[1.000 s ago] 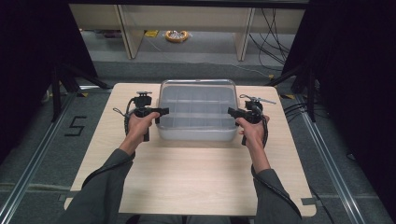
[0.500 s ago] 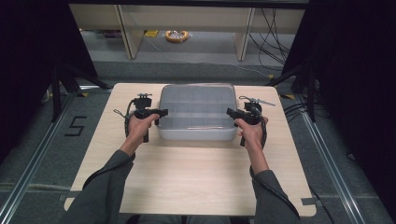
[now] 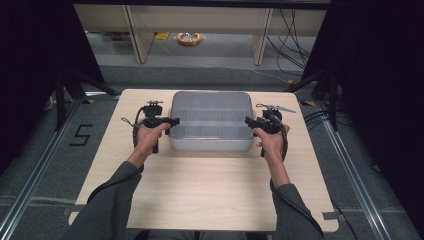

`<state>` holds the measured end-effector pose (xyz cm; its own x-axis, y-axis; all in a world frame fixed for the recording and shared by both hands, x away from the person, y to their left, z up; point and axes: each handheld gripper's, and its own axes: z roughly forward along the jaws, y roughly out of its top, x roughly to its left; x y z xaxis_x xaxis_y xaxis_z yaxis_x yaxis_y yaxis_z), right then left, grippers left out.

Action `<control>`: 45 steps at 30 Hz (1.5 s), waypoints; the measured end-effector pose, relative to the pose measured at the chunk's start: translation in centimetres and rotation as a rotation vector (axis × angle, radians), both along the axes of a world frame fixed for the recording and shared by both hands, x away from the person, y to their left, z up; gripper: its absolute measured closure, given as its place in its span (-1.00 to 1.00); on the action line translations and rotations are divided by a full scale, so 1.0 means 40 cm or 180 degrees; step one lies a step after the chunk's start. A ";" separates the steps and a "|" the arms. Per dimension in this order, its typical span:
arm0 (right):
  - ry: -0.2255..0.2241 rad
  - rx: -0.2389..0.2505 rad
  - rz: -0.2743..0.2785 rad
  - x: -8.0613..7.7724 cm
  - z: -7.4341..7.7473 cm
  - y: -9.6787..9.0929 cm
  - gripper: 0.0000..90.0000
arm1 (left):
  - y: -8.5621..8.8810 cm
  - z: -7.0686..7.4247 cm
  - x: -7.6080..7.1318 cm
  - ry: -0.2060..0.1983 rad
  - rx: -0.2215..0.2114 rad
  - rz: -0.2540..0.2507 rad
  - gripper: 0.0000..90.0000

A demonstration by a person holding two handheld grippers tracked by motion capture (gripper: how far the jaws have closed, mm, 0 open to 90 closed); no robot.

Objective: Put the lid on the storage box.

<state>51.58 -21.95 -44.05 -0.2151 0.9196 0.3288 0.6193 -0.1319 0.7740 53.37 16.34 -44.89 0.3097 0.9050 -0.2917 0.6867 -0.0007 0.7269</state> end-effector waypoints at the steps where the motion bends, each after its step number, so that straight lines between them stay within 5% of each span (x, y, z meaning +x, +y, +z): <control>1: 0.0055 0.0055 0.0016 -0.003 0.001 -0.009 0.09 | 0.001 0.000 -0.001 0.0008 -0.0018 0.0008 0.08; 9: 0.0016 0.0054 0.0052 -0.011 -0.006 -0.029 0.10 | 0.012 0.023 -0.014 -0.0051 -0.0267 0.0043 0.06; 17: -0.0058 0.0033 0.0173 -0.031 0.004 -0.024 0.07 | 0.024 0.035 -0.029 -0.0064 -0.0299 0.0017 0.02; 19: 0.0032 0.0174 0.0127 -0.040 0.011 -0.016 0.06 | 0.029 0.035 -0.031 -0.0072 -0.0332 0.0047 0.02; 21: -0.0068 0.0044 0.0211 -0.044 0.011 -0.024 0.04 | 0.035 0.037 -0.037 -0.0085 -0.0359 0.0053 0.00; 22: -0.0014 0.0172 0.0180 -0.056 0.016 -0.022 0.01 | 0.045 0.041 -0.049 -0.0103 -0.0366 0.0005 -0.01; 24: -0.0096 0.0106 0.0236 -0.056 0.013 -0.032 0.00 | 0.048 0.043 -0.056 -0.0124 -0.0411 0.0001 -0.05; 25: -0.0006 0.0235 0.0176 -0.073 0.015 -0.032 -0.02 | 0.055 0.050 -0.076 -0.0140 -0.0420 -0.0035 -0.09; 26: -0.0117 0.0146 0.0271 -0.074 0.009 -0.043 -0.03 | 0.058 0.054 -0.088 -0.0178 -0.0375 -0.0080 -0.11; 38: -0.0168 0.0298 0.0462 -0.155 0.003 -0.040 -0.17 | 0.055 0.046 -0.220 -0.0302 -0.0353 -0.0443 -0.21; 40: -0.0082 0.0352 0.0411 -0.162 0.006 -0.031 -0.18 | 0.055 0.043 -0.227 -0.0317 -0.0362 -0.0475 -0.22; 45: -0.0160 0.0267 0.0543 -0.175 0.011 -0.024 -0.23 | 0.046 0.033 -0.255 -0.0303 -0.0339 -0.0550 -0.26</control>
